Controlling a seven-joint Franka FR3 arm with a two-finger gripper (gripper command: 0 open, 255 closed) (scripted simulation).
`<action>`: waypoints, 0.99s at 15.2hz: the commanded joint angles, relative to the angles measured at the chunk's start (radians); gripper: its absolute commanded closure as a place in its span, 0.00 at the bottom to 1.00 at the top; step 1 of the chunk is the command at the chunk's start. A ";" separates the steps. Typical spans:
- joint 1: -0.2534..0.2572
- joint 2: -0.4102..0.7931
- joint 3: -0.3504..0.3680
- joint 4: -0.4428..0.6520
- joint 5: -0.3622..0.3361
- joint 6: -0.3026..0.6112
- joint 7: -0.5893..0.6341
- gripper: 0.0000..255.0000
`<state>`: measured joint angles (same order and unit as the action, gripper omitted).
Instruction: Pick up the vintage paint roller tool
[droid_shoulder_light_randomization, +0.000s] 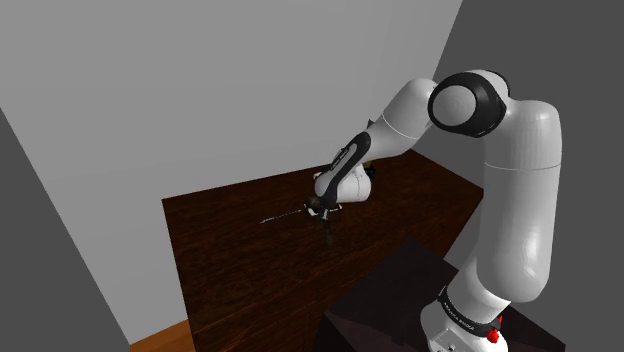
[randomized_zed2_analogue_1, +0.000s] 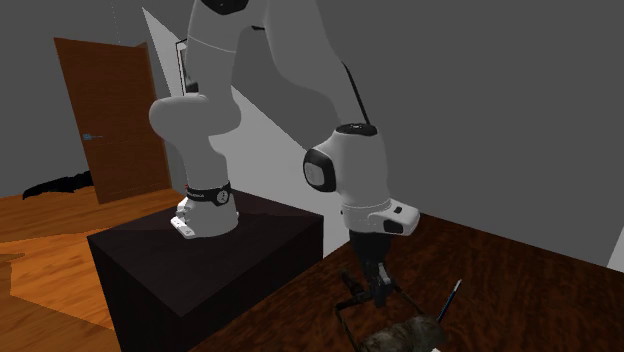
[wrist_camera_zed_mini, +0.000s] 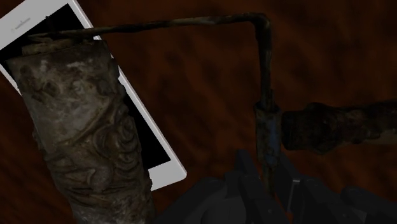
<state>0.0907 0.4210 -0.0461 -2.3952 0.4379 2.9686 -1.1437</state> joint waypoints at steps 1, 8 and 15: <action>0.012 -0.022 -0.015 -0.006 -0.011 -0.017 0.011 1.00; 0.066 -0.123 -0.083 -0.030 -0.077 -0.096 0.071 1.00; 0.099 -0.208 -0.130 -0.041 -0.148 -0.169 0.131 1.00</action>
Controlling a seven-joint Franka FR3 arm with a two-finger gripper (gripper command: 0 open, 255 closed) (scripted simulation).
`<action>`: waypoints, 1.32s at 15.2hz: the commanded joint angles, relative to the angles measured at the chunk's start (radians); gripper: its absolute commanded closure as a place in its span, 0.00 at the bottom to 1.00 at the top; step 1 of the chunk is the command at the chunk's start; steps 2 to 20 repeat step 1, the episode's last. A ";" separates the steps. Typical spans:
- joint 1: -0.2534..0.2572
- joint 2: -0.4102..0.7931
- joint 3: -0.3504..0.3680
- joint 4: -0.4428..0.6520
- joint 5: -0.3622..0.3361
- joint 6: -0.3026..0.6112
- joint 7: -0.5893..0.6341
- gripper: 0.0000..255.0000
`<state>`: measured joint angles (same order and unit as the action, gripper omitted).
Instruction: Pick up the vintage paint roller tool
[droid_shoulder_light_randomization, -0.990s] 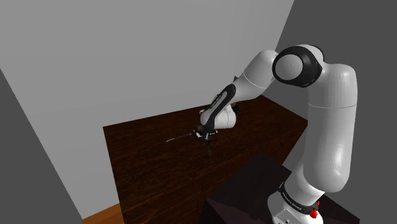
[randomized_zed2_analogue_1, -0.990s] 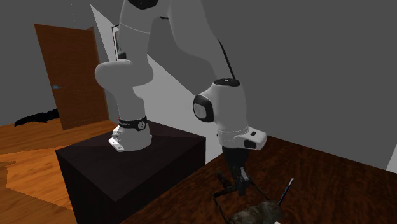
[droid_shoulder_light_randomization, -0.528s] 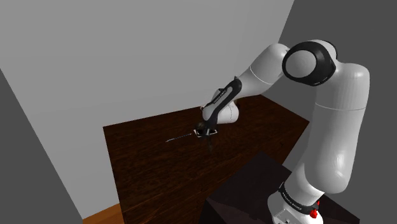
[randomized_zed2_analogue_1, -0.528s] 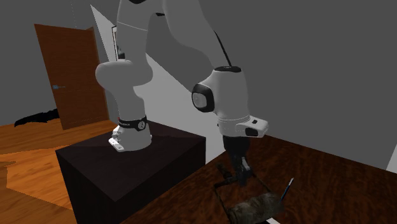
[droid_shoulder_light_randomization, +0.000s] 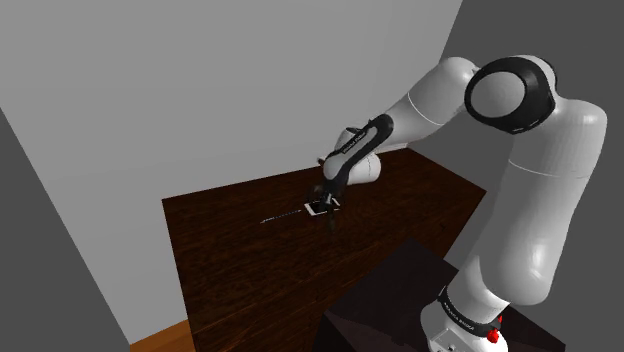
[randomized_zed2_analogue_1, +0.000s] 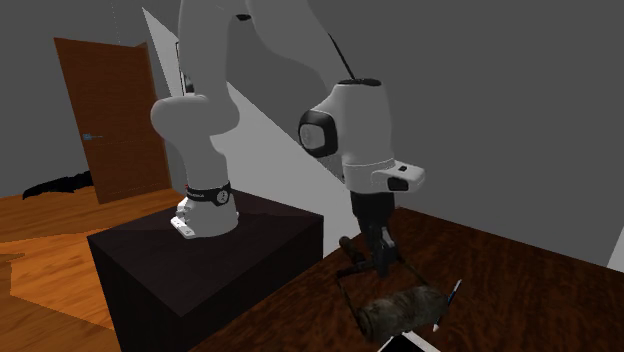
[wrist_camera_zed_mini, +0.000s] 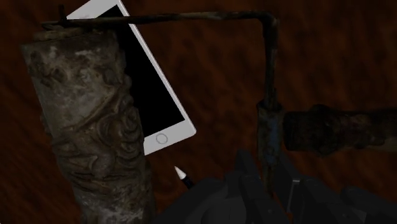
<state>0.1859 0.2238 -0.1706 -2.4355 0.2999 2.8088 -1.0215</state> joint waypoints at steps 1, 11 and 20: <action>0.004 -0.011 -0.005 -0.001 -0.010 -0.009 0.009 1.00; 0.004 -0.011 -0.005 -0.001 -0.010 -0.009 0.009 1.00; 0.004 -0.011 -0.005 -0.001 -0.010 -0.009 0.009 1.00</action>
